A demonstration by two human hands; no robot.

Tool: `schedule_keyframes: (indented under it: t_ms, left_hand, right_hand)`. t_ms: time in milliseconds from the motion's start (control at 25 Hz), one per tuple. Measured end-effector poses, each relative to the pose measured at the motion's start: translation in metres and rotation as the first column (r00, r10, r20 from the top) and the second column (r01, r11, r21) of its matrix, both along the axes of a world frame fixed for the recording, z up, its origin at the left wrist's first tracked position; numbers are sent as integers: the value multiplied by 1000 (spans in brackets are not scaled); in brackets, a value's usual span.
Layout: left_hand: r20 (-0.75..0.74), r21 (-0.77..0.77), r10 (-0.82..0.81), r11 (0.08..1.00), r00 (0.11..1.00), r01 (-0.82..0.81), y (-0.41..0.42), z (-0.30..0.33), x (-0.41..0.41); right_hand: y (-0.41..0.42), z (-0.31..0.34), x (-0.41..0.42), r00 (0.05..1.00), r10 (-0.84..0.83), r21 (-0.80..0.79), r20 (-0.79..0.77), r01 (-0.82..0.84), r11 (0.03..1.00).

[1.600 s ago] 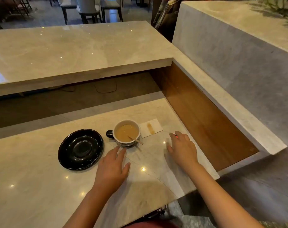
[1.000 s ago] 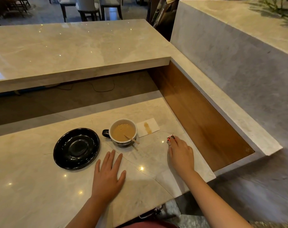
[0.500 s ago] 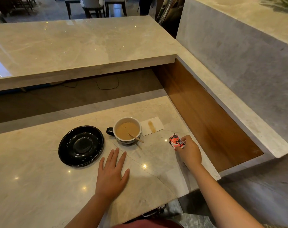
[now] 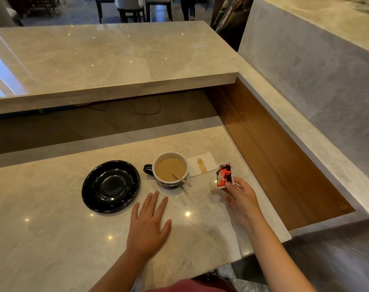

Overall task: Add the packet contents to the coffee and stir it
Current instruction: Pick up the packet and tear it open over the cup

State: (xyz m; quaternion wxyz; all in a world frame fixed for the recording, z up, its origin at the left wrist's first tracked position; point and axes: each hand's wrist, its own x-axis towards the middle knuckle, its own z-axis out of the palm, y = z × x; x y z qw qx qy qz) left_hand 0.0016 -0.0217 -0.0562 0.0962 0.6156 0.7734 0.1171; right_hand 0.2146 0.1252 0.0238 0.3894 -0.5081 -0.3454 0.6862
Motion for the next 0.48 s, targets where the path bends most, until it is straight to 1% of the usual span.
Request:
schedule_keyframes:
  t_ms: [80,120,160,240,320,360,440,480]
  left_hand:
    - [-21,-20,6,1000,1000,-6,0,-2,0]
    - [-26,-25,10,1000,1000,-10,0,-3,0]
    - [-34,-32,12,999,999,-13,0,-3,0]
    - [-47,-38,12,999,999,-14,1,-3,0]
    - [-40,-20,13,1000,999,-14,1,0,0]
    - [-34,-9,14,1000,999,-14,1,1,0]
    - [-29,9,12,1000,1000,-12,1,3,0]
    - [-26,15,9,1000,1000,-9,1,4,1]
  right_hand:
    - [4,13,-13,997,42,22,-57,-41,999]
    - [7,21,-21,997,66,59,-36,-64,996]
    - [11,27,-28,995,95,124,31,-98,987]
    - [18,35,-43,959,136,297,247,-209,932]
    - [25,41,-58,879,115,438,462,-340,832]
    - [27,42,-65,828,89,492,553,-411,768]
    - [29,42,-76,720,4,567,694,-550,613]
    - [30,42,-80,677,-34,579,735,-601,551]
